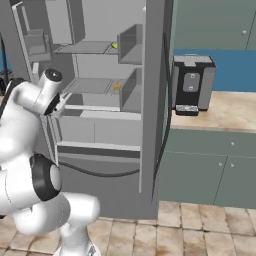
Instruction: Take the lemon wedge from the fridge and place it on the plate with fish on the dining counter.
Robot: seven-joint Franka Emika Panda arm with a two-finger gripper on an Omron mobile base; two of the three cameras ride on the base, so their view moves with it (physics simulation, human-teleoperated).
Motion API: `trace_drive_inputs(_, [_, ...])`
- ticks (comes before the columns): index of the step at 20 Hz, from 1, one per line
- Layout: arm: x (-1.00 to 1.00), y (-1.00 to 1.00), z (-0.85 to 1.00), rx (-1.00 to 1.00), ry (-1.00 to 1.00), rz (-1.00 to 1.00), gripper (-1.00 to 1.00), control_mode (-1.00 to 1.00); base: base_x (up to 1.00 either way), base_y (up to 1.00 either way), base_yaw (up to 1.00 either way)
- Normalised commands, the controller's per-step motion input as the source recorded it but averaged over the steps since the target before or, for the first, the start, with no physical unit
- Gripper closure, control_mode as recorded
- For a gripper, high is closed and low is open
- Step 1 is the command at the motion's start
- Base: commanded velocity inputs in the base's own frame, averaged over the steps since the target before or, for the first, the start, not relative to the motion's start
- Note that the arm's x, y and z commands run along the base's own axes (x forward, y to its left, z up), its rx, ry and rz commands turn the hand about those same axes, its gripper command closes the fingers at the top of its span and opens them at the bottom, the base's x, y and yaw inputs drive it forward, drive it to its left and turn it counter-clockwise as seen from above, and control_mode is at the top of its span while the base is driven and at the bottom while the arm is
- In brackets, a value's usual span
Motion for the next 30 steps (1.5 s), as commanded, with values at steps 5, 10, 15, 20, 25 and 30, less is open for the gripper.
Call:
trace_drive_inputs(5, [0.0,1.0,-0.16,0.1,0.0,0.28,-1.0,-1.0,0.0,0.0,0.0])
trace_drive_inputs(10, [0.0,1.0,-0.15,0.09,0.0,0.25,-1.0,-1.0,0.0,0.0,0.0])
trace_drive_inputs(15, [-0.03,0.52,-0.06,0.01,0.02,0.05,-1.0,-1.0,0.0,0.0,0.0])
trace_drive_inputs(20, [-0.76,-0.83,0.16,0.0,-0.08,-0.04,-1.0,-1.0,0.0,0.0,0.0])
trace_drive_inputs(25, [-1.0,-1.0,0.15,0.0,-0.16,-0.01,-1.0,-1.0,0.0,0.0,0.0])
trace_drive_inputs(30, [-0.99,-1.0,0.05,-0.09,-0.12,-0.08,-1.0,-1.0,0.0,0.0,0.0])
